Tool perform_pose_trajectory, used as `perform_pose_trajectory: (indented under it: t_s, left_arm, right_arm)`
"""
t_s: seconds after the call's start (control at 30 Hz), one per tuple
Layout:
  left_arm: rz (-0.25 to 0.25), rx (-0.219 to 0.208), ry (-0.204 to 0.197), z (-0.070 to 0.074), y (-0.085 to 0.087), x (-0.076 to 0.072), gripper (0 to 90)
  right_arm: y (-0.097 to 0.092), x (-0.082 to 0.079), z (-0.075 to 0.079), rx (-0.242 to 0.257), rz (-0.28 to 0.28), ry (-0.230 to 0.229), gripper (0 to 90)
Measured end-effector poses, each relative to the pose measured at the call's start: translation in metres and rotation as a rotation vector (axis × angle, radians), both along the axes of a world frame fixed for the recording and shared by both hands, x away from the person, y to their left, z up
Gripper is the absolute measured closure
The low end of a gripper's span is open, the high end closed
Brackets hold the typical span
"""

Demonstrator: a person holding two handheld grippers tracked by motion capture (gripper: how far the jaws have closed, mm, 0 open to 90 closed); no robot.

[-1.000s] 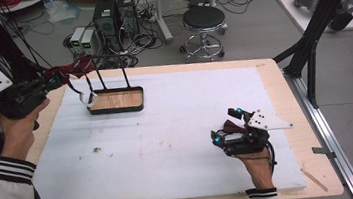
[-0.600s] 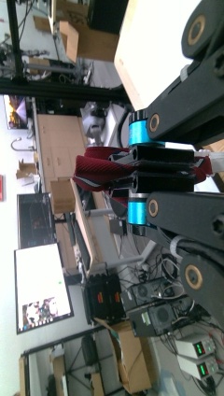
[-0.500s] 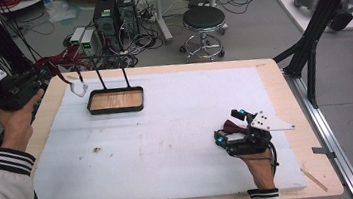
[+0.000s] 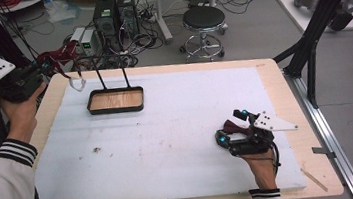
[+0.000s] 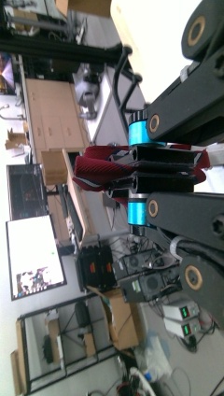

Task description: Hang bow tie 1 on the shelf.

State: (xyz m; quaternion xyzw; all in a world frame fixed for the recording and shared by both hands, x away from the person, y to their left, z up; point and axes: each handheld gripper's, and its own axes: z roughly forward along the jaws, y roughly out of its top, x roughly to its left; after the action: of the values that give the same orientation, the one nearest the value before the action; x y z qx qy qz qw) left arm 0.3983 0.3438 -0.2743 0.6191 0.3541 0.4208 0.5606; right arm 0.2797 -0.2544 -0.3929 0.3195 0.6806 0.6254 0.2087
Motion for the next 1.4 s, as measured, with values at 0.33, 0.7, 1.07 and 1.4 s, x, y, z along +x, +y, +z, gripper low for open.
perform_pose_trajectory:
  t_s: [0.33, 0.7, 1.07, 1.4]
  left_arm:
    - [0.05, -0.004, 0.044, -0.013, 0.005, 0.019, 87.3]
    - [0.072, 0.036, 0.086, -0.021, 0.002, 0.027, 87.3]
    - [0.124, 0.05, 0.124, -0.038, -0.001, 0.033, 87.3]
    - [0.153, 0.095, 0.165, -0.048, -0.006, 0.035, 87.3]
  right_arm:
    - [0.0, -0.001, 0.001, 0.006, -0.001, -0.003, 0.8]
    - [0.0, 0.0, 0.0, 0.006, 0.003, 0.005, 0.8]
    - [-0.003, -0.003, 0.001, 0.022, 0.003, -0.005, 0.8]
    - [-0.007, -0.004, 0.002, 0.035, 0.0, -0.009, 0.8]
